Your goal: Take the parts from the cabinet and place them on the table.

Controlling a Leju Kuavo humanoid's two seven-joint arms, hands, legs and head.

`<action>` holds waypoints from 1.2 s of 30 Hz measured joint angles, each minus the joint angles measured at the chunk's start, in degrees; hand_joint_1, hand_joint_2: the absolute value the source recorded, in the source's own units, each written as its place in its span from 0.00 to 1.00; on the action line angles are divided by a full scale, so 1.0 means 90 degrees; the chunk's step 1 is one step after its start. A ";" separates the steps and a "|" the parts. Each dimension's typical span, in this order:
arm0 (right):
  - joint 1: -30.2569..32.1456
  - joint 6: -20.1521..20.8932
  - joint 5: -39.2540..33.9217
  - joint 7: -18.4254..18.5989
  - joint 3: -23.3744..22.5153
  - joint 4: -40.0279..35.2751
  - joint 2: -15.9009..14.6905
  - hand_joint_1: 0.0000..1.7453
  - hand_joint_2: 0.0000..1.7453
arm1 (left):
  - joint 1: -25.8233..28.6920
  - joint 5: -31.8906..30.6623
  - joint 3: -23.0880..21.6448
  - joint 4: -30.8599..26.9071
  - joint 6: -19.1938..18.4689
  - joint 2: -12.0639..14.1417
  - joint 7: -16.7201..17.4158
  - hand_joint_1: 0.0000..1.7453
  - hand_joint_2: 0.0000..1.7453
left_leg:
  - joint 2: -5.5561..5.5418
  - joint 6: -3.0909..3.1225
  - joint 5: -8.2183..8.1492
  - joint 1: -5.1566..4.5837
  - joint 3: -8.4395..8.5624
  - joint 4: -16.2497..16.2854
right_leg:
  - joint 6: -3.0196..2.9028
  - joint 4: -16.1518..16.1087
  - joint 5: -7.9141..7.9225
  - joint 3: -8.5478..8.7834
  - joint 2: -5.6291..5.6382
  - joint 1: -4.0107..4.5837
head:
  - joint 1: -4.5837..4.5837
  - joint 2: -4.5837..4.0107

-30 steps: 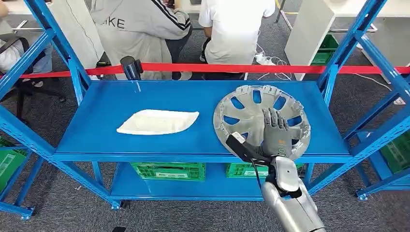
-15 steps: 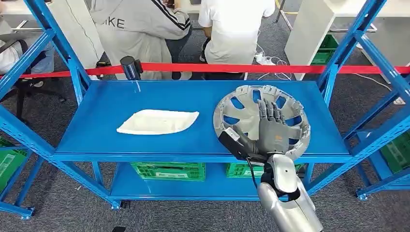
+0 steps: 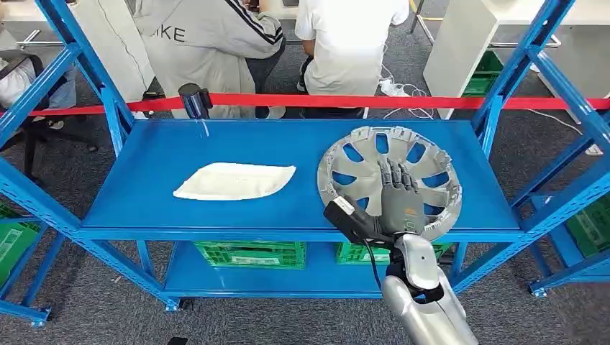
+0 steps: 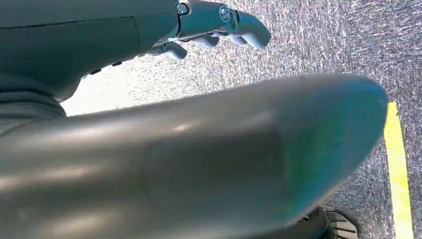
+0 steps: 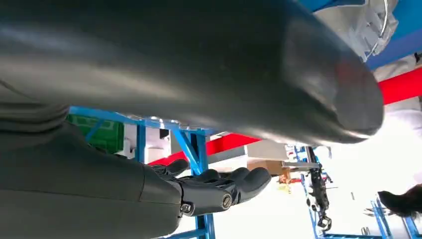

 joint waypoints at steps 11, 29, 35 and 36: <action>0.0039 0.0201 -0.0180 0.0012 -0.0029 0.0121 0.0012 0.00 1.00 | -0.0009 -0.0046 0.0000 0.0000 -0.0002 0.0000 0.0056 0.00 0.00 | 0.0000 0.0000 0.0000 0.0000 -0.0001 0.0000 | 0.0000 0.0000 0.0000 -0.0002 0.0000 0.0000 | 0.0000 0.0000; 0.0118 0.0323 -0.0362 -0.0104 -0.0160 0.0597 0.0015 0.00 1.00 | -0.0071 -0.0126 0.0007 0.0000 0.0010 0.0000 0.0046 0.00 0.00 | 0.0000 0.0000 0.0000 0.0000 -0.0004 0.0000 | 0.0000 0.0000 0.0000 -0.0004 0.0000 0.0000 | 0.0000 0.0000; 0.0140 0.0328 -0.0369 -0.0092 -0.0216 0.0687 0.0015 0.97 1.00 | -0.0070 -0.0124 0.0036 0.0000 0.0012 0.0000 0.0036 0.00 0.00 | 0.0000 0.0000 0.0000 0.0000 -0.0005 0.0000 | 0.0000 0.0000 0.0000 -0.0004 0.0000 0.0000 | 0.0000 0.0000; 0.0144 0.0328 -0.0374 -0.0087 -0.0231 0.0699 0.0015 1.00 1.00 | -0.0070 -0.0126 0.0044 0.0000 0.0015 0.0000 0.0036 0.00 0.00 | 0.0000 0.0000 0.0000 0.0000 -0.0005 0.0000 | 0.0000 0.0000 0.0000 -0.0004 0.0000 0.0000 | 0.0000 0.0000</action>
